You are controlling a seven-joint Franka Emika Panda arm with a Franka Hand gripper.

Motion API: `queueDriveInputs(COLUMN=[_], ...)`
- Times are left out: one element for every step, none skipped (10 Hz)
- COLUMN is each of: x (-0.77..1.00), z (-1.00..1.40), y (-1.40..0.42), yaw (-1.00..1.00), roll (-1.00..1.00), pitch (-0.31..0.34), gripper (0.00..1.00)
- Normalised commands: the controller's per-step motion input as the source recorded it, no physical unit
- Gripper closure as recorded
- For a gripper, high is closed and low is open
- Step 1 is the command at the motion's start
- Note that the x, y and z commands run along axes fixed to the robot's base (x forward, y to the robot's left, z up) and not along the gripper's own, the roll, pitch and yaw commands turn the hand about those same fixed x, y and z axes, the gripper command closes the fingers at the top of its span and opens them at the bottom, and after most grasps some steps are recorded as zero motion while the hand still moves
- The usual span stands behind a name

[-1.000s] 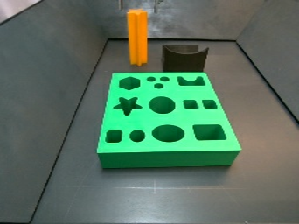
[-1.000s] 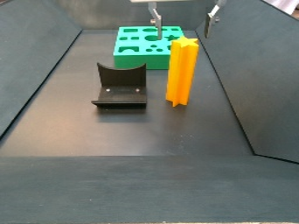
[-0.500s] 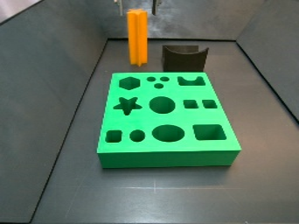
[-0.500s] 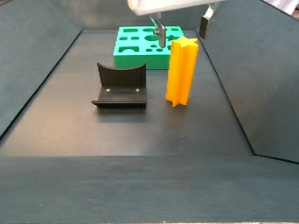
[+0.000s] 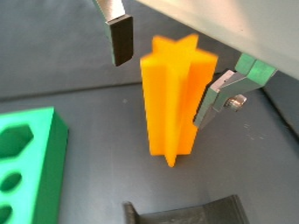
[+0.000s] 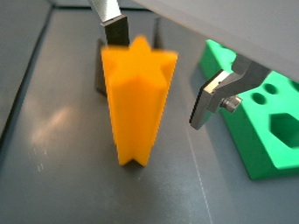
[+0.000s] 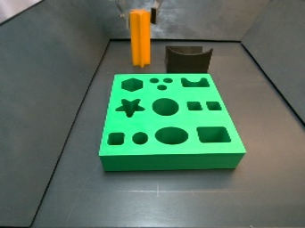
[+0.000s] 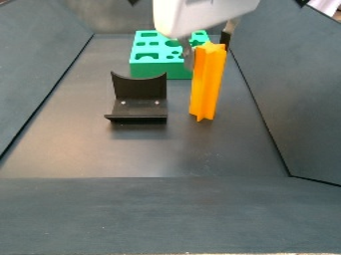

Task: Pick up the star object. Move up. Move to above the board. Insert the star object.
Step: Pick up the star object.

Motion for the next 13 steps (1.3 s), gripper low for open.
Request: queueDriveInputs(x=[-0.01, 0.00, 0.00, 0.00, 0.00, 0.00, 0.00, 0.00, 0.00, 0.00, 0.00, 0.00, 0.00], z=[-0.25, -0.03, 0.00, 0.00, 0.00, 0.00, 0.00, 0.00, 0.00, 0.00, 0.00, 0.00, 0.00], y=[0.14, 0.05, 0.01, 0.00, 0.00, 0.00, -0.01, -0.03, 0.00, 0.00, 0.00, 0.00, 0.00], yaw=[0.76, 0.28, 0.10, 0.03, 0.00, 0.00, 0.00, 0.00, 0.00, 0.00, 0.00, 0.00, 0.00], roll=[-0.01, 0.00, -0.02, -0.02, 0.02, 0.00, 0.01, 0.02, 0.00, 0.00, 0.00, 0.00, 0.00], pitch=[-0.079, -0.031, -0.029, -0.019, 0.000, 0.000, 0.000, 0.000, 0.000, 0.000, 0.000, 0.000, 0.000], gripper=[0.00, 0.00, 0.00, 0.00, 0.00, 1.00, 1.00, 1.00, 1.00, 1.00, 1.00, 1.00, 1.00])
